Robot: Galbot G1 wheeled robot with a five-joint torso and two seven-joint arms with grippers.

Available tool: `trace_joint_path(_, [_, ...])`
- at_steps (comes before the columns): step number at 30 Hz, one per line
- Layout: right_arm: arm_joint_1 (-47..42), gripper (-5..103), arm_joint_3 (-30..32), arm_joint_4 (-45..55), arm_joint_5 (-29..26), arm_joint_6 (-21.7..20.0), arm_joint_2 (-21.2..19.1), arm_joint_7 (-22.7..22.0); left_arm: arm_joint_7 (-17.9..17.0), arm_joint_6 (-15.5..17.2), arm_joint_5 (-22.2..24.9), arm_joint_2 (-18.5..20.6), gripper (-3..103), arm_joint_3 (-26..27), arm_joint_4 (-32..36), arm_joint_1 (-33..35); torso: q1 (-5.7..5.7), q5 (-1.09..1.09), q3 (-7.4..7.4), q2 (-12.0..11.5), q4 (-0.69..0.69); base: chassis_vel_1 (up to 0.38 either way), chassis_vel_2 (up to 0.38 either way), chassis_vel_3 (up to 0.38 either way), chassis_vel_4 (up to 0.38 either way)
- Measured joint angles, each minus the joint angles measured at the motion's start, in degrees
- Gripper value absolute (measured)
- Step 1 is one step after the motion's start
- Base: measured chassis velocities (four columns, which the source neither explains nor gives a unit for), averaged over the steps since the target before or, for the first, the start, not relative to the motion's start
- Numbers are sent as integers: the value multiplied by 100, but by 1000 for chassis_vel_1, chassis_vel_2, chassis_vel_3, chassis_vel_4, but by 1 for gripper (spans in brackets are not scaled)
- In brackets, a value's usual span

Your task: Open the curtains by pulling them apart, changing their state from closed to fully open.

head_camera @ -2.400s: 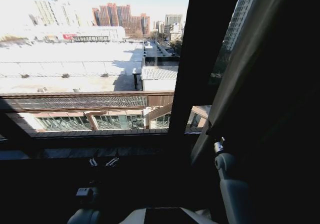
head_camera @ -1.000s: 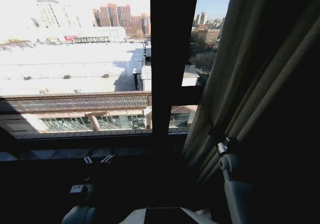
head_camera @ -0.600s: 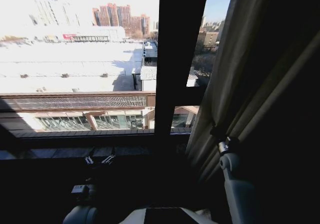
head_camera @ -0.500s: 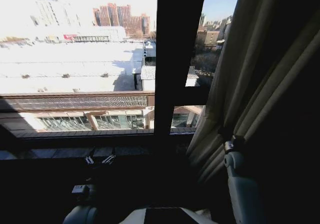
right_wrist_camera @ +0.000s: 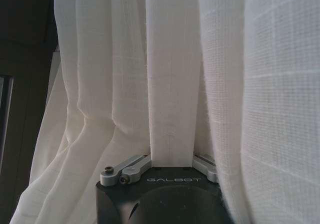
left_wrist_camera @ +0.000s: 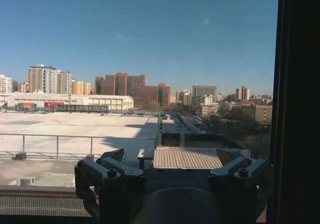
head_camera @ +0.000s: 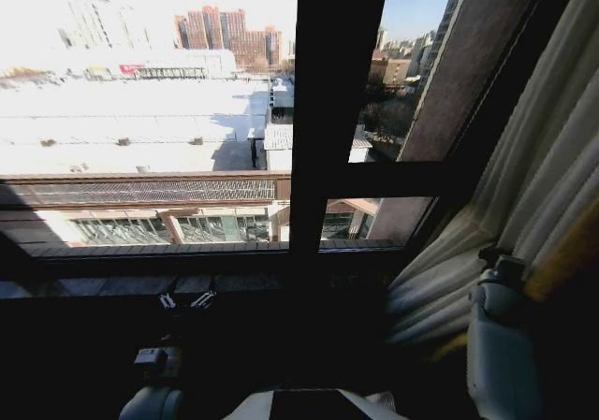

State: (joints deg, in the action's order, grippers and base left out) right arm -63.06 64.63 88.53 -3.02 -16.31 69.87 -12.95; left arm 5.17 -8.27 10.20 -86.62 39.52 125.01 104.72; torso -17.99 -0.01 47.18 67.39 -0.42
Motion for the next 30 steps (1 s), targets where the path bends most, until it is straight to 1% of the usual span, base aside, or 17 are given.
trace_joint_path(3, [3, 0, 20, -77, 127, 43, -16, -118, 1, 0, -11, -4, 100, -16, -9, -10, 0, 1, 0, 0, -1, 0, 0, 0, 0])
trace_joint_path(6, [-192, -1, -68, 184, 120, 55, 54, 45, 4, -1, -27, -14, 100, -41, -9, -18, 0, 3, 1, 0, -3, 0, 0, 0, 0])
trace_joint_path(8, [-620, 9, -291, 766, 114, 37, 239, 554, 5, -1, -62, -35, 100, -72, 1, -26, -1, 13, 2, -2, -6, 0, 0, 0, 0])
trace_joint_path(9, [-620, 9, -291, 766, 114, 37, 239, 554, 5, -1, -62, -35, 100, -72, 1, -26, -1, 13, 2, -2, -6, 0, 0, 0, 0])
trace_joint_path(11, [-905, 20, -484, 1251, 107, 9, 389, 925, 10, 3, -78, -47, 100, -85, 11, -32, 0, 5, 2, -1, -6, 0, 0, 0, 0])
trace_joint_path(13, [-1174, 31, -793, 1717, 77, -16, 554, 1296, 8, 33, -101, -66, 100, -87, 35, -51, 0, 5, 1, -1, -4, 0, 0, 0, 0])
trace_joint_path(14, [-1258, 31, -922, 1860, 27, -29, 583, 1418, 8, 85, -114, -87, 100, -89, 57, -65, 0, 4, 1, -1, -4, 0, 0, 0, 0])
trace_joint_path(15, [-1258, 31, -922, 1860, 27, -29, 583, 1418, 8, 85, -114, -87, 100, -89, 57, -65, 0, 4, 1, -1, -4, 0, 0, 0, 0])
trace_joint_path(18, [-1394, 48, -1240, 2153, -137, -73, 589, 1563, 6, 302, -141, -136, 100, -95, 141, -155, 0, 1, 1, -1, -2, 0, 0, 0, 0])
trace_joint_path(19, [-1462, 48, -1338, 2284, -196, -113, 586, 1631, 8, 435, -142, -141, 100, -77, 184, -198, 0, 2, 1, -1, -1, 0, 0, 0, 0])
trace_joint_path(20, [-1462, 48, -1338, 2284, -196, -113, 586, 1631, 8, 435, -142, -141, 100, -77, 184, -198, 0, 2, 1, -1, -1, 0, 0, 0, 0])
trace_joint_path(24, [-1872, 70, -1624, 2852, -404, -198, 615, 1724, 5, 808, 44, -85, 100, 70, 365, -306, 0, 3, 1, -2, -1, 0, 0, 0, 0])
trace_joint_path(26, [-2039, 70, -1665, 3046, -467, -206, 644, 1725, -1, 866, 119, -34, 100, 99, 417, -329, 0, 2, 1, -1, -1, 0, 0, 0, 0])
trace_joint_path(27, [-2235, 81, -1696, 3269, -501, -210, 687, 1728, -10, 904, 195, 27, 100, 138, 475, -349, 0, 1, 1, -1, -2, 0, 0, 0, 0])
trace_joint_path(28, [-2398, 81, -1710, 3442, -517, -210, 720, 1728, -17, 933, 266, 87, 100, 179, 529, -357, 0, 0, 1, -1, -2, 0, 0, 0, 0])
trace_joint_path(29, [-2599, 86, -1712, 3612, -528, -198, 762, 1723, -28, 953, 367, 166, 100, 220, 588, -376, 0, 1, 0, 0, -3, 0, 0, 0, 0])
trace_joint_path(30, [-2599, 86, -1712, 3612, -528, -198, 762, 1723, -28, 953, 367, 166, 100, 220, 588, -376, 0, 1, 0, 0, -3, 0, 0, 0, 0])
